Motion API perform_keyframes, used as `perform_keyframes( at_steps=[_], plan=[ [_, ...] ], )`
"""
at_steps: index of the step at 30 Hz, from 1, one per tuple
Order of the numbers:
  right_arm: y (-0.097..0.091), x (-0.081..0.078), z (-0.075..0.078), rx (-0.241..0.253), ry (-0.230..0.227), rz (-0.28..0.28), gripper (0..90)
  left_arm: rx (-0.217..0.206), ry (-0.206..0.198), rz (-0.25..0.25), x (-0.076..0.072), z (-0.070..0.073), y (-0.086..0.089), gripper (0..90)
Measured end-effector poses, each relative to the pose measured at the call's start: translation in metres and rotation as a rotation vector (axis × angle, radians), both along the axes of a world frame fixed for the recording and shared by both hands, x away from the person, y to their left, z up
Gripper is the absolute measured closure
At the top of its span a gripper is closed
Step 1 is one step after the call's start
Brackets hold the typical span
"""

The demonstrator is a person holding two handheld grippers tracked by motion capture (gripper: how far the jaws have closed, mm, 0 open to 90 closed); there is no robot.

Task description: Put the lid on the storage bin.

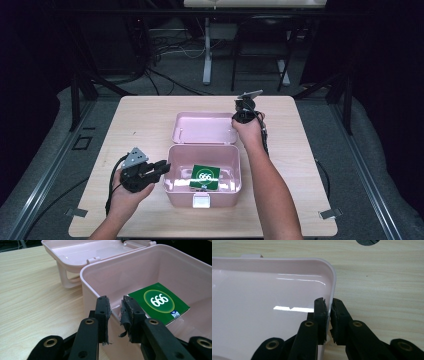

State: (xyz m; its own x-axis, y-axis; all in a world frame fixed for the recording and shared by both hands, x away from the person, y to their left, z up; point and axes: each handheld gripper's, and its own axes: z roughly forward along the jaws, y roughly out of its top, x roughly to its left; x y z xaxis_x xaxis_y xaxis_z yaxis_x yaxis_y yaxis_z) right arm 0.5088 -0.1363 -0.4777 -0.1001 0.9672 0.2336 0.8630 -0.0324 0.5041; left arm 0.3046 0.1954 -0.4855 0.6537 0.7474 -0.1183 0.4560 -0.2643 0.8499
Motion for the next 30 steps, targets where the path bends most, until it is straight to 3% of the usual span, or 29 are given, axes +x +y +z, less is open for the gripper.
perform_keyframes(
  at_steps=[30],
  plan=[
    [0.0014, -0.0022, 0.0046, -0.018, 0.006, -0.012, 84.9, -0.002, 0.000, -0.001, 0.0001, -0.0002, 0.0001, 74.8]
  ],
)
